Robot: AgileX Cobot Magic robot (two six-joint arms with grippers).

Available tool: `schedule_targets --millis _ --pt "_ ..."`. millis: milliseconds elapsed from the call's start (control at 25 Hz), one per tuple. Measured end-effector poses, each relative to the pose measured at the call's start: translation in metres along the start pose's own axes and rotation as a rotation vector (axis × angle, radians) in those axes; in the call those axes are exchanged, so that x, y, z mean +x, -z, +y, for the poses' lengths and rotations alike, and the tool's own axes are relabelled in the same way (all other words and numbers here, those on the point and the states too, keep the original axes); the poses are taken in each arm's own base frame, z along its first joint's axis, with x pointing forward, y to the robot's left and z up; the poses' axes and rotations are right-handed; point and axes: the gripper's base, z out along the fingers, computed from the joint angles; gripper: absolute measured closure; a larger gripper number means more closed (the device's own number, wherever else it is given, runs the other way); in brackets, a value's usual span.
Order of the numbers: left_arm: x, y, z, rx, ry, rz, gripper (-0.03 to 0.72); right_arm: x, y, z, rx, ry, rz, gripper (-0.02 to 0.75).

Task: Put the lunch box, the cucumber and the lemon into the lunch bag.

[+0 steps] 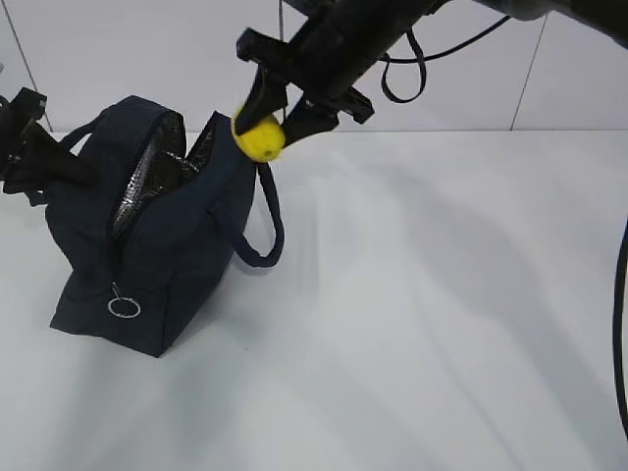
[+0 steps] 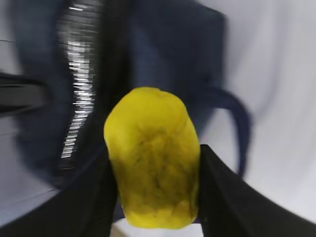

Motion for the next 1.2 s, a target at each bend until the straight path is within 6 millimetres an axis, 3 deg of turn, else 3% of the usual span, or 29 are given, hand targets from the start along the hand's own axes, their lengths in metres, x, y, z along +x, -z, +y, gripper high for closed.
schedule_targets --millis 200,480,640,840,1200 --pt "0.000 0.000 -0.001 0.009 0.006 -0.004 0.696 0.001 0.001 0.019 -0.160 -0.011 0.004 0.381" --pt "-0.001 0.000 -0.001 0.014 0.011 -0.009 0.696 0.012 -0.035 0.044 -0.194 0.026 0.034 0.381" --pt "-0.001 0.000 -0.002 0.017 0.011 -0.006 0.696 0.007 -0.040 0.054 -0.199 0.034 -0.059 0.377" --pt "0.000 0.000 -0.002 0.021 0.010 -0.001 0.696 0.001 -0.046 0.052 -0.195 0.023 -0.128 0.348" --pt "0.000 0.000 -0.002 0.024 0.010 0.002 0.696 0.006 -0.075 0.032 -0.147 -0.017 -0.051 0.281"
